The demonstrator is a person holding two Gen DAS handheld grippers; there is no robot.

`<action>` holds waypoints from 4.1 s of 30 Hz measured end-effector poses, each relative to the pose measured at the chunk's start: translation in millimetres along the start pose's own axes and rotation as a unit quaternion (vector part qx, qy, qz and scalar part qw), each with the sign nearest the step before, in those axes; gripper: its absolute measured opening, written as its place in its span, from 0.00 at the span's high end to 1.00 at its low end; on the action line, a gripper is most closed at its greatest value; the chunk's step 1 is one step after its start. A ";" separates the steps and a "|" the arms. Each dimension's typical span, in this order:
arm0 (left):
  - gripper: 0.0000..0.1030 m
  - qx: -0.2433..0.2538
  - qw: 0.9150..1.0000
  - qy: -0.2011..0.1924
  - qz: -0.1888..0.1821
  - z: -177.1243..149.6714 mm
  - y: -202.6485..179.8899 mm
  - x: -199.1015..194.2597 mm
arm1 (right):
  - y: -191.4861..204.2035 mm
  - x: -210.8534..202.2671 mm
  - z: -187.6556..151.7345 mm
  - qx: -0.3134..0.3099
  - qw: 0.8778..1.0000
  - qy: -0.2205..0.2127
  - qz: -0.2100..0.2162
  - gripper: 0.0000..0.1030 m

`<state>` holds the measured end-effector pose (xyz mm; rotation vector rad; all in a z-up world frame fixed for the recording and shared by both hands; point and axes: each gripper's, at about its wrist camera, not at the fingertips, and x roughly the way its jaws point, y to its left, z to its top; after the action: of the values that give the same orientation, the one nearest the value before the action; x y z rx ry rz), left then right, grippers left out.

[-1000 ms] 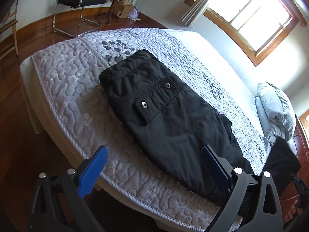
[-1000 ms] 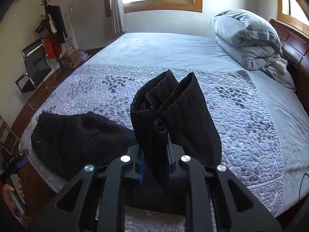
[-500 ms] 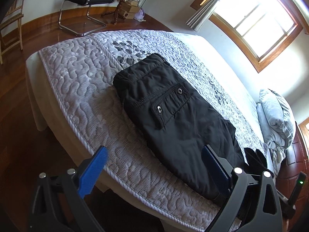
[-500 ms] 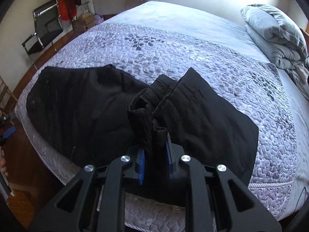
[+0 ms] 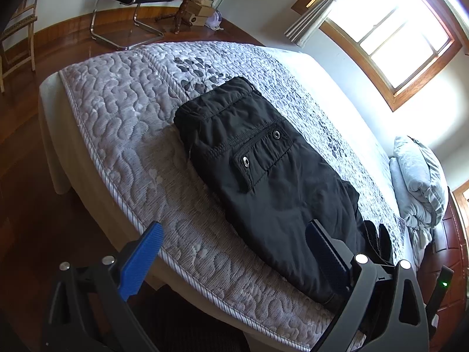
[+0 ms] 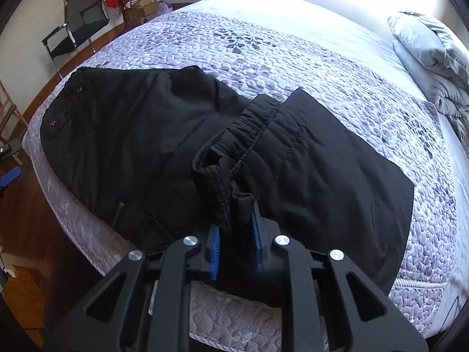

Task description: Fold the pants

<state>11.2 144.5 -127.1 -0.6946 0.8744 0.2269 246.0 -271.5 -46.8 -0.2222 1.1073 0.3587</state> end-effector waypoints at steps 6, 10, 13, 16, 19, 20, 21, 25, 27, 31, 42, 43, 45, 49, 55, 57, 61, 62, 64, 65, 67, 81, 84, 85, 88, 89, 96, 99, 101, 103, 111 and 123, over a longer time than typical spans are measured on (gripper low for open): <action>0.05 0.000 1.000 0.004 0.001 -1.2 -1.3 2.5 | 14.5 18.1 -2.1 -0.025 0.999 0.022 0.005 0.83; 0.05 0.003 1.000 0.005 0.001 -1.6 -4.3 2.9 | 15.8 32.8 -6.6 -0.021 0.999 0.032 0.009 0.83; 0.05 0.007 1.000 0.006 0.001 -1.4 -7.8 3.2 | 16.4 38.7 -9.1 -0.020 0.999 0.033 0.011 0.82; 0.05 0.010 1.000 0.007 -0.001 -1.9 -11.8 2.5 | 20.9 35.8 -13.4 -0.034 0.999 0.028 0.003 0.82; 0.05 0.019 1.000 0.005 -0.001 -3.1 -17.6 1.7 | 22.5 30.7 -17.4 -0.037 0.999 0.030 0.017 0.82; 0.05 0.021 1.000 0.006 -0.001 -3.3 -18.5 2.0 | 23.4 30.4 -18.6 -0.038 0.999 0.031 0.017 0.82; 0.05 0.023 1.000 0.008 -0.001 -3.6 -19.8 3.0 | 23.6 31.5 -19.1 -0.039 0.999 0.030 0.015 0.82; 0.05 0.021 1.000 0.014 -0.003 -5.3 -22.7 5.1 | 22.6 37.3 -20.2 -0.037 0.999 0.032 0.019 0.77; 0.05 0.023 1.000 0.014 -0.003 -6.4 -24.4 4.3 | 21.8 36.7 -20.4 -0.036 0.999 0.030 0.024 0.73; 0.05 0.024 1.000 0.021 -0.003 -6.8 -26.1 6.7 | 11.5 30.0 -23.1 -0.007 0.998 0.030 0.061 0.52; 0.05 -0.025 0.998 0.052 -0.019 -7.2 -18.9 25.7 | -43.4 4.0 -39.2 0.141 0.958 0.003 0.250 0.40; 0.05 -0.026 0.998 0.052 -0.018 -6.9 -18.2 26.1 | -46.3 0.4 -39.1 0.153 0.954 -0.007 0.257 0.40; 0.05 -0.025 0.998 0.048 -0.010 -4.9 -16.7 26.8 | -62.6 -7.1 -40.6 0.182 0.945 -0.023 0.271 0.40; 0.05 -0.033 0.999 0.043 -0.002 1.7 -10.2 29.9 | -95.3 -24.2 -47.6 0.215 0.939 -0.052 0.263 0.42; 0.05 -0.061 0.997 0.045 -0.024 13.8 3.0 36.8 | -159.3 -49.3 -77.9 0.279 0.928 -0.086 0.230 0.42; 0.05 -0.071 0.996 0.040 -0.036 18.6 9.3 38.2 | -179.4 -55.7 -92.4 0.303 0.923 -0.094 0.216 0.42; 0.05 -0.111 0.991 0.040 -0.060 26.3 26.2 46.9 | -211.9 -60.3 -120.2 0.352 0.910 -0.108 0.189 0.42; 0.05 -0.122 0.989 0.043 -0.069 28.9 30.6 50.7 | -217.6 -59.3 -124.8 0.361 0.908 -0.108 0.185 0.42; 0.05 -0.141 0.985 0.052 -0.083 36.5 37.9 59.8 | -230.8 -57.0 -135.6 0.382 0.900 -0.109 0.178 0.42; 0.05 -0.146 0.984 0.055 -0.091 39.0 39.6 63.0 | -234.4 -55.5 -138.0 0.389 0.898 -0.109 0.174 0.42; 0.05 -0.160 0.979 0.063 -0.112 46.7 44.8 73.6 | -242.0 -53.6 -144.8 0.398 0.896 -0.110 0.165 0.42; 0.06 -0.268 0.937 0.094 -0.204 54.5 68.0 126.7 | -243.3 -35.2 -135.9 0.391 0.903 -0.094 0.150 0.40; 0.07 -0.279 0.931 0.091 -0.217 59.5 66.9 131.8 | -241.5 -31.3 -131.7 0.387 0.906 -0.089 0.147 0.40; 0.08 -0.281 0.929 0.090 -0.225 60.3 65.6 133.1 | -240.8 -30.0 -131.0 0.386 0.907 -0.087 0.146 0.40; 0.10 -0.286 0.919 0.088 -0.257 68.6 58.9 135.8 | -239.7 -26.0 -130.3 0.388 0.906 -0.080 0.146 0.40; 0.12 -0.286 0.918 0.089 -0.258 70.9 58.0 138.6 | -239.5 -25.3 -130.2 0.389 0.906 -0.079 0.147 0.40; 0.35 -0.302 0.925 0.106 -0.206 75.9 57.4 169.7 | -236.9 -20.3 -128.0 0.386 0.908 -0.072 0.144 0.40; 0.39 -0.305 0.926 0.114 -0.191 80.8 52.9 172.1 | -236.2 -17.7 -128.3 0.383 0.910 -0.067 0.142 0.40; 0.42 -0.311 0.926 0.115 -0.181 81.4 52.2 172.4 | -236.2 -16.2 -129.0 0.383 0.911 -0.065 0.141 0.40; 0.46 -0.321 0.924 0.118 -0.171 83.2 51.3 173.1 | -237.1 -14.7 -131.2 0.387 0.909 -0.064 0.142 0.40; 0.78 -0.329 0.922 0.121 -0.163 82.4 44.2 171.3 | -241.1 -15.8 -140.8 0.397 0.905 -0.065 0.140 0.37; 0.83 -0.287 0.940 0.097 -0.155 106.3 6.1 160.7 | -248.6 -24.1 -151.6 0.413 0.897 -0.073 0.141 0.36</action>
<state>177.0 202.8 -206.4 -1.4070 0.8761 0.1276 207.4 -557.6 -91.4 0.7166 1.0545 0.1296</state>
